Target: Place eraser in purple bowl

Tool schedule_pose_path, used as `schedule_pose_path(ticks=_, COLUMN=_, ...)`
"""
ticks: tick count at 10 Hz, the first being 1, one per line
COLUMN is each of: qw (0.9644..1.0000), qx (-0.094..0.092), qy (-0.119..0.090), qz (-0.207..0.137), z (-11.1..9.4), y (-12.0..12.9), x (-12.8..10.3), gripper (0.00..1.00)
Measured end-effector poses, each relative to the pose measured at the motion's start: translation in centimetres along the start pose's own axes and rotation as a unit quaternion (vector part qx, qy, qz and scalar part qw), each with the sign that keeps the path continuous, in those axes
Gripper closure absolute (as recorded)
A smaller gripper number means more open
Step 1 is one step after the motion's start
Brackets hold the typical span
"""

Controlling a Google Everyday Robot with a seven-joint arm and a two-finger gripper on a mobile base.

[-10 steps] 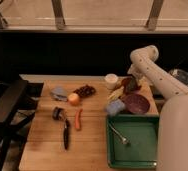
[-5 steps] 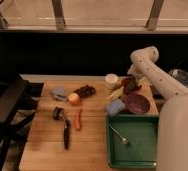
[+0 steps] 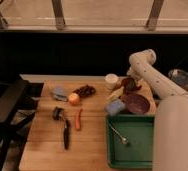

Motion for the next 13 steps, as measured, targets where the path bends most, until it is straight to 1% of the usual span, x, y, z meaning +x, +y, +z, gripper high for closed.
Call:
schedule_pose_path(ticks=4, qw=0.9999, qx=-0.015, qy=-0.007, qz=0.005, z=2.6, y=0.9, x=0.0, gripper=0.35)
schedule_pose_path(ticks=5, qw=0.9998, qx=-0.016, qy=-0.010, qz=0.005, z=2.9, y=1.0, x=0.0, gripper=0.38)
schedule_pose_path(ticks=7, qw=0.9997, qx=-0.017, qy=-0.017, qz=0.004, z=3.5, y=1.0, x=-0.4, gripper=0.57)
schedule_pose_path(ticks=9, qw=0.9996, qx=-0.018, qy=-0.020, qz=0.002, z=3.6, y=1.1, x=-0.5, gripper=0.78)
schedule_pose_path(ticks=10, qw=0.9997, qx=-0.014, qy=-0.021, qz=0.000, z=3.3, y=1.0, x=-0.6, gripper=0.88)
schedule_pose_path(ticks=11, qw=0.9998, qx=-0.011, qy=-0.015, qz=-0.002, z=2.7, y=0.9, x=-0.6, gripper=0.96)
schedule_pose_path(ticks=12, qw=1.0000, qx=-0.006, qy=-0.007, qz=-0.004, z=1.6, y=0.5, x=-0.5, gripper=1.00)
schedule_pose_path(ticks=13, qw=1.0000, qx=-0.002, qy=0.003, qz=-0.005, z=0.6, y=0.1, x=-0.4, gripper=1.00)
